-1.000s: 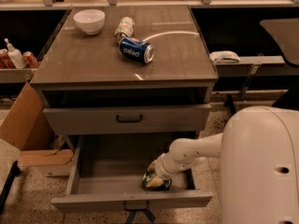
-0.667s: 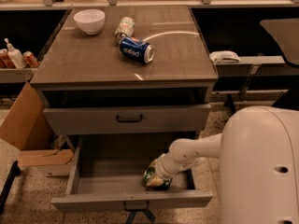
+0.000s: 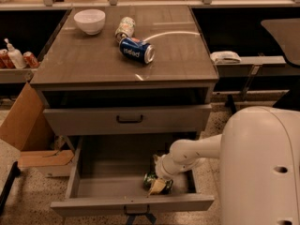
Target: Pick green can from middle drawer and place on counter
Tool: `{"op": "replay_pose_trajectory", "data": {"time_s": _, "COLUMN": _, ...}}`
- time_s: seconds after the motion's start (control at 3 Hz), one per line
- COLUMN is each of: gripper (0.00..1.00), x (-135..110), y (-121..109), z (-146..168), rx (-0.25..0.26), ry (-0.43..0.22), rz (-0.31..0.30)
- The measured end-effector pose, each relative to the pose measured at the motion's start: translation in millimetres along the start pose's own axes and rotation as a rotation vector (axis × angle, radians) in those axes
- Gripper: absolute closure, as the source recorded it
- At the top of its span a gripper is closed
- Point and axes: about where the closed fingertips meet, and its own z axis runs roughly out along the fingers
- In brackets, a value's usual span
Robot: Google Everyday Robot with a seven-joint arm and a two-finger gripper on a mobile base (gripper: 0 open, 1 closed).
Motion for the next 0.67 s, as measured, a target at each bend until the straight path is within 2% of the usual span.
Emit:
{"op": "replay_pose_trajectory", "data": {"time_s": 0.33, "gripper": 0.0, "x": 3.5, "y": 2.5, "z": -1.1, "rx": -0.008, "ry": 0.011, "rz": 0.019}}
{"op": "replay_pose_trajectory", "data": {"time_s": 0.67, "gripper": 0.26, "x": 8.0, "y": 7.2, "z": -4.0, "rx": -0.017, "ry": 0.03, "rz": 0.036}}
